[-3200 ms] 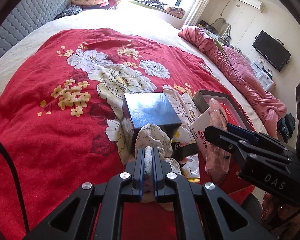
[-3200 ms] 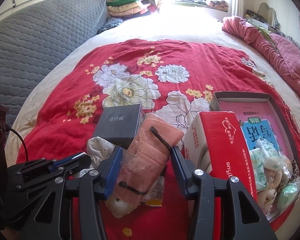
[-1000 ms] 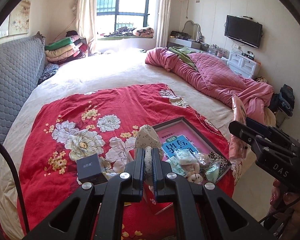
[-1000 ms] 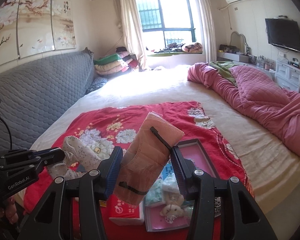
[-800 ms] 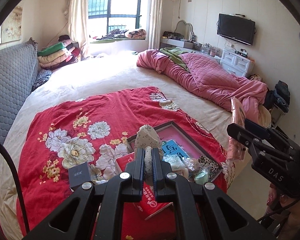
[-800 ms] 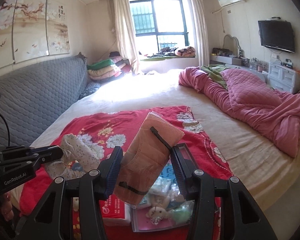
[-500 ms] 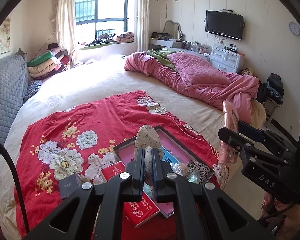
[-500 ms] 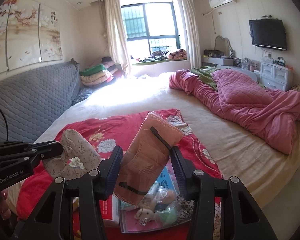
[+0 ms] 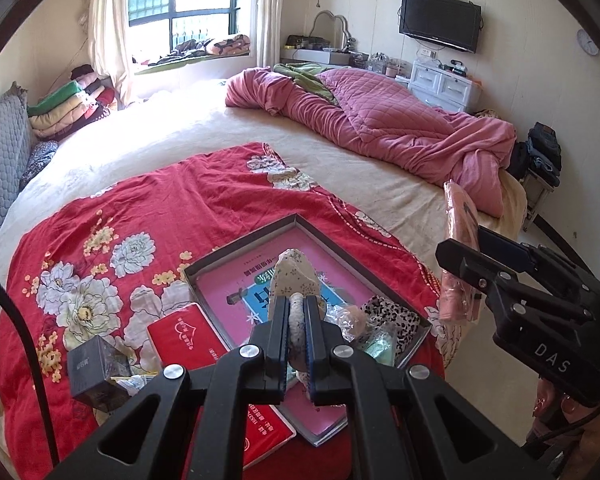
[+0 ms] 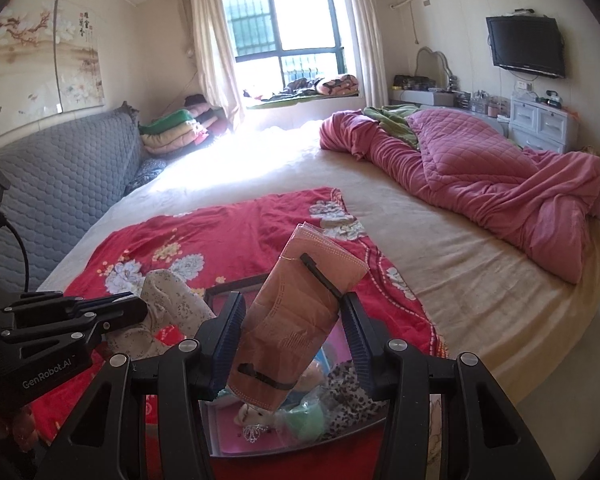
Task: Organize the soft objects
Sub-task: 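Carry the white cloth and pink packet with both tools over the tray, then open both tools to drop the white cloth and pink packet into the tray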
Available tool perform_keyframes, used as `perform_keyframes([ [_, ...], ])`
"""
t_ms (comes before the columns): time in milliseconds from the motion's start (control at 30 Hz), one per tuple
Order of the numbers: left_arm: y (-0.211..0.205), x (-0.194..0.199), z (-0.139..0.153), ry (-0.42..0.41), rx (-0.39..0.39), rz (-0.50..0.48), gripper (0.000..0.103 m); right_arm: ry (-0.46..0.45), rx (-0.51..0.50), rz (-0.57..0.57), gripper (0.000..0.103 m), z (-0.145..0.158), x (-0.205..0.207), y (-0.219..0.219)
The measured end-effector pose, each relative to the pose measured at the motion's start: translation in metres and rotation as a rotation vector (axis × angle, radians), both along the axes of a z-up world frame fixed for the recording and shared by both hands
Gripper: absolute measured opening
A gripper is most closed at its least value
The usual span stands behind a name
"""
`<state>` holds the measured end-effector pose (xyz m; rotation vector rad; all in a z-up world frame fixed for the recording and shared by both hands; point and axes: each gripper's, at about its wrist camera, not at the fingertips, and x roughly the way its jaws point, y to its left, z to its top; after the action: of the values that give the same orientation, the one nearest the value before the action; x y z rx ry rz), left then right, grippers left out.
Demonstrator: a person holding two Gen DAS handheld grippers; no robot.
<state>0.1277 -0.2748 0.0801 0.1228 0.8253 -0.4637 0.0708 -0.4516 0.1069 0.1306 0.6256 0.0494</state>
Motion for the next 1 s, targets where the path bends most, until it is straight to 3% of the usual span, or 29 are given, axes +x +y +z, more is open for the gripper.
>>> perform_keyframes([
  [533,-0.03,0.024,-0.072,0.117,-0.035,-0.114,0.007,0.129,-0.02,-0.021,0.051,-0.064,0.028,-0.015],
  [1000,-0.017,0.041,-0.1,0.155,0.008,-0.05,0.007,0.227,-0.091,0.025,0.051,-0.103,0.05,0.006],
])
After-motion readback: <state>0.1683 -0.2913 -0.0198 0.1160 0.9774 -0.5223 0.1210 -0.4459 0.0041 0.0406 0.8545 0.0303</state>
